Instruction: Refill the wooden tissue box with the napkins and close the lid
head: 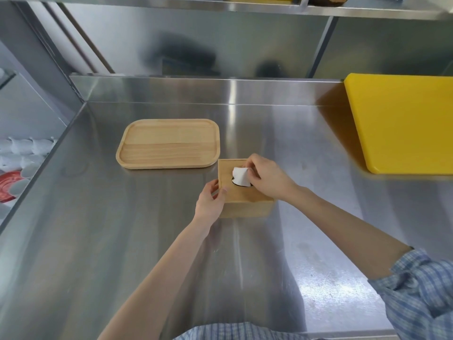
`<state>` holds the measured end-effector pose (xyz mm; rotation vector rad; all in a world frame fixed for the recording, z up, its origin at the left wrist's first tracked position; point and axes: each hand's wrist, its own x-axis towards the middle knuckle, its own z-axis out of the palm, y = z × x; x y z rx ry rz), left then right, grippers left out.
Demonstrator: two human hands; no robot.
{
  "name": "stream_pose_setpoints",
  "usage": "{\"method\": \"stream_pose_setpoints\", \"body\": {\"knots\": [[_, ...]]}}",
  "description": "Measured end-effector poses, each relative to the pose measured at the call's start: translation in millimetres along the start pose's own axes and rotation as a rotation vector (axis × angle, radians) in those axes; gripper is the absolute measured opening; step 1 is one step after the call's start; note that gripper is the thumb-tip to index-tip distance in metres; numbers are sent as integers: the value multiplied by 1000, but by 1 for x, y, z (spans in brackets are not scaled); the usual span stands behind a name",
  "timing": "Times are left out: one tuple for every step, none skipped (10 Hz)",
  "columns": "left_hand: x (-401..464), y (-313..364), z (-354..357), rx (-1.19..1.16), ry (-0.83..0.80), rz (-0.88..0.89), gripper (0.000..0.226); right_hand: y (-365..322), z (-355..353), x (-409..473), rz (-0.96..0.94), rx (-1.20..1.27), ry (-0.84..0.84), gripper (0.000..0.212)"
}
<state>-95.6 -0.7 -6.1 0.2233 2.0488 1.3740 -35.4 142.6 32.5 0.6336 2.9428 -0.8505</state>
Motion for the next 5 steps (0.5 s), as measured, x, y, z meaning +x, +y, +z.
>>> {"method": "stream_pose_setpoints", "body": {"knots": [[0,0,0,3,-4,-4,42,0,-2,0,20,45,5,9],[1,2,-3,23,-10,-9,44,0,-2,0,18,81,19,7],[3,1,-5,38,-25,-17,44,1,-1,0,22,118,30,17],[7,5,-9,83,-33,2,50,-1,-2,-1,31,168,62,28],[4,18,-14,189,-8,34,55,-5,-7,3,55,68,47,36]]}}
